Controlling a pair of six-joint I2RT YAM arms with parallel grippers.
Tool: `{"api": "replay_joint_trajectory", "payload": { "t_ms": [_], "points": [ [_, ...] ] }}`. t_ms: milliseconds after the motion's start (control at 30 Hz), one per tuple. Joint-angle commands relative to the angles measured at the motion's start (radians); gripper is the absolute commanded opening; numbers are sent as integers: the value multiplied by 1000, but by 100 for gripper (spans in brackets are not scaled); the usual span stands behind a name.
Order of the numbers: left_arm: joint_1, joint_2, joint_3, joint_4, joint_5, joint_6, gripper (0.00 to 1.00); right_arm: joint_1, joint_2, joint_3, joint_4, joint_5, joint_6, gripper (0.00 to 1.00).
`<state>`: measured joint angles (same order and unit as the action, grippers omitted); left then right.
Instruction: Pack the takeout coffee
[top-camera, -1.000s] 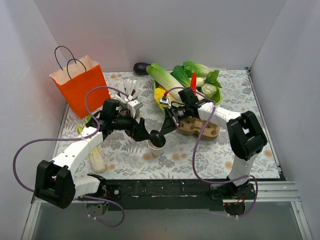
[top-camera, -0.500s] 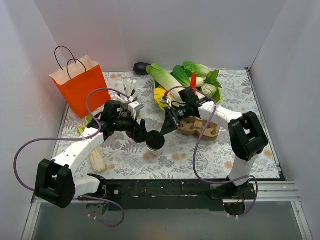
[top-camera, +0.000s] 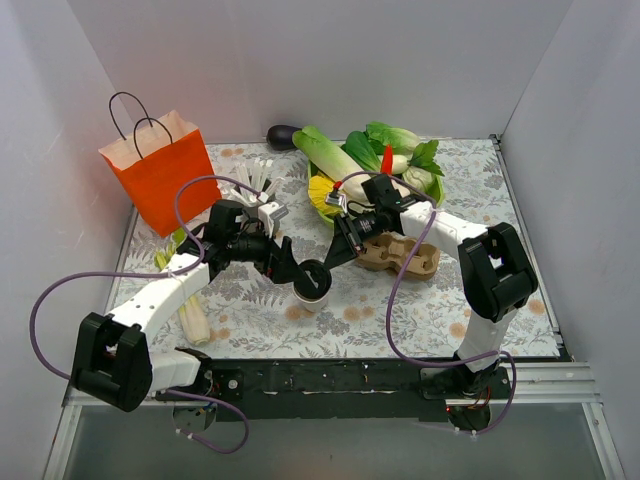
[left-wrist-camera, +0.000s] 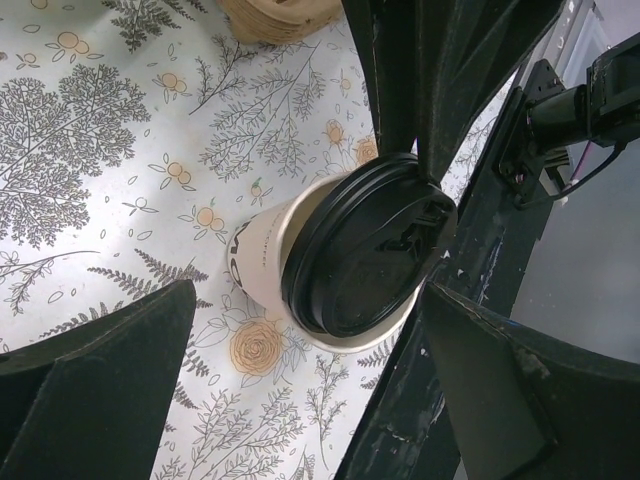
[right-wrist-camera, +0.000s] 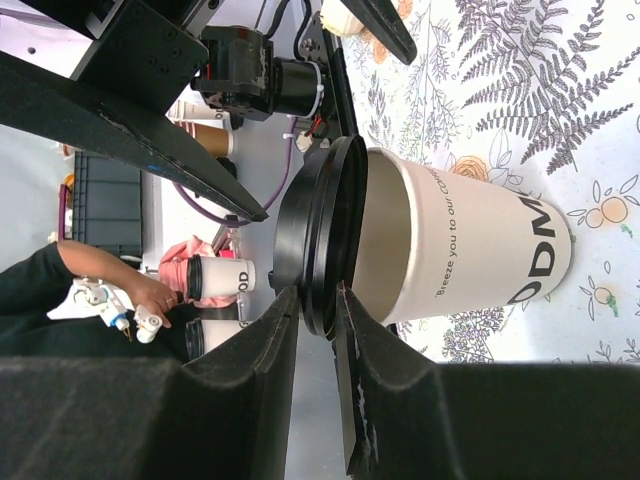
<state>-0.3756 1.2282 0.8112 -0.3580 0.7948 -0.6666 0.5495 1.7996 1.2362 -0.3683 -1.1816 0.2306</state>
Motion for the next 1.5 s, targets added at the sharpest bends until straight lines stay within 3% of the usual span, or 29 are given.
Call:
{"api": "replay_joint_trajectory", "payload": {
  "t_ms": [0,1467],
  "points": [
    [-5,17,11,30,26,-7,98,-6,-25,32,-15,-3,-25,29],
    [-19,34,-40,64,-39,-33,96,-10,4,26,-124,134,-146,36]
  ]
}}
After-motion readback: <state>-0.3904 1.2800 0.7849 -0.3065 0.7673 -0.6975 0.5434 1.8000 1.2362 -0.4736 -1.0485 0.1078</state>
